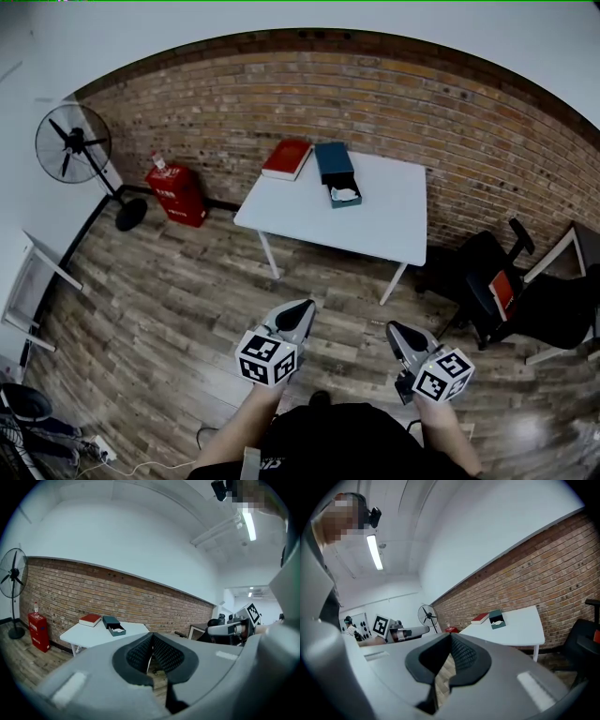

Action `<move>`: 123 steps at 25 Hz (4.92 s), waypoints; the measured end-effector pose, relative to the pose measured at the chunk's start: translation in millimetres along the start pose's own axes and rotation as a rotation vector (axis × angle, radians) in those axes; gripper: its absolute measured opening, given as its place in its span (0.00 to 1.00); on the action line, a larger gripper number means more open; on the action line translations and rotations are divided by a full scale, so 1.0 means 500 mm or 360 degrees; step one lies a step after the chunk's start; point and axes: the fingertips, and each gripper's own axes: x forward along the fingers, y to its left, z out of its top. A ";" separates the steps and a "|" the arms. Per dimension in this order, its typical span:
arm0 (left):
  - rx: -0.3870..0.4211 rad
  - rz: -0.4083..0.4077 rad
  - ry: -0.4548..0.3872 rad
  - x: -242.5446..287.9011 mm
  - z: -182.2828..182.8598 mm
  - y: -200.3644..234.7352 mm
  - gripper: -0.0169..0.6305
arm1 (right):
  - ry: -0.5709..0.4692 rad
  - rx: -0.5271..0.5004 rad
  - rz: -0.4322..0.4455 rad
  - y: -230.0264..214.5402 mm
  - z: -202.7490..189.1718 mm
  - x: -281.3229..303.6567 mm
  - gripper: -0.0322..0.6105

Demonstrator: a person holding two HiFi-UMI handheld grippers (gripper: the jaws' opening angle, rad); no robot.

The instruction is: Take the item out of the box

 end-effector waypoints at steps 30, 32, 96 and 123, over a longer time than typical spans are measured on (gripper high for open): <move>-0.0028 0.0107 0.0097 0.244 0.043 0.243 0.04 | 0.0074 0.0119 0.0089 -0.240 0.060 0.303 0.05; -0.0018 0.0117 0.0093 0.290 0.062 0.253 0.04 | 0.0071 0.0107 0.0119 -0.283 0.090 0.336 0.05; -0.0051 -0.0389 0.0134 0.803 0.146 0.652 0.17 | 0.0749 -0.0027 -0.0217 -0.698 0.107 0.959 0.11; -0.0286 -0.0233 0.0219 0.924 0.090 0.791 0.06 | 0.1376 -0.0388 -0.0133 -0.864 -0.072 1.057 0.43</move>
